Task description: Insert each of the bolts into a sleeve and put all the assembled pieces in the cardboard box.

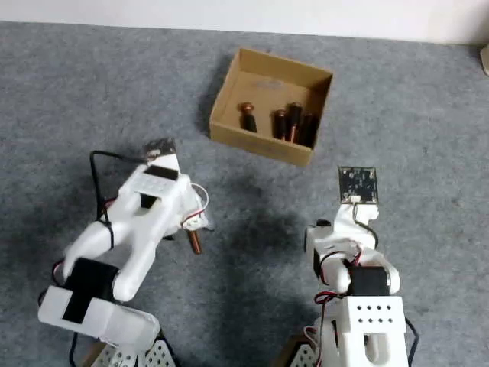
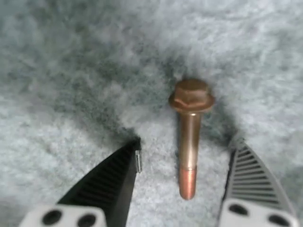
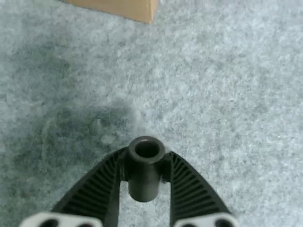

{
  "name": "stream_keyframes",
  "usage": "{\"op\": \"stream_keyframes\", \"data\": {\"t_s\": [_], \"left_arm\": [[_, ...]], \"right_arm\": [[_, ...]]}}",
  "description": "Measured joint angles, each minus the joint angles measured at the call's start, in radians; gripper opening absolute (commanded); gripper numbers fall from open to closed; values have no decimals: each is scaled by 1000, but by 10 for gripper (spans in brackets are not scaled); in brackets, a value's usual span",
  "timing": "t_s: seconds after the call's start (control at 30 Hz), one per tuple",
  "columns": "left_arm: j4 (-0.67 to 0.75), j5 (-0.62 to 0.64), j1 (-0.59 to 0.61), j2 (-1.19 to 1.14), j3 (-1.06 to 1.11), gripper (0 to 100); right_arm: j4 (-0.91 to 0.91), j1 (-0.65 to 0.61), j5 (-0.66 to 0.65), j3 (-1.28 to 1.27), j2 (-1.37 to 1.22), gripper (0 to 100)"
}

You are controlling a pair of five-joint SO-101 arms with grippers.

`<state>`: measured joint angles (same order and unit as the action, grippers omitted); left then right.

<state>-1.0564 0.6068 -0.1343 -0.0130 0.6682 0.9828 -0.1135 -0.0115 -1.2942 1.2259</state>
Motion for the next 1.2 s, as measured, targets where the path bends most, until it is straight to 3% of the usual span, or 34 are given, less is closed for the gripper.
{"op": "stream_keyframes", "data": {"t_s": [0.13,0.17,0.5,0.83,1.0,1.2], "left_arm": [[-14,-51,-6,-2,-17,12],[-14,-64,-8,-2,-21,2],[-21,-126,-9,-8,-29,5],[-26,-255,-98,38,-52,5],[-26,-361,-104,295,-97,5],[-31,-512,-147,764,-94,5]], "right_arm": [[0,0,0,0,0,5],[0,0,0,0,0,5],[0,0,3,0,0,5],[-8,-2,8,-25,0,5],[-83,-2,8,-25,0,5],[-141,-101,8,-25,43,5]]}}
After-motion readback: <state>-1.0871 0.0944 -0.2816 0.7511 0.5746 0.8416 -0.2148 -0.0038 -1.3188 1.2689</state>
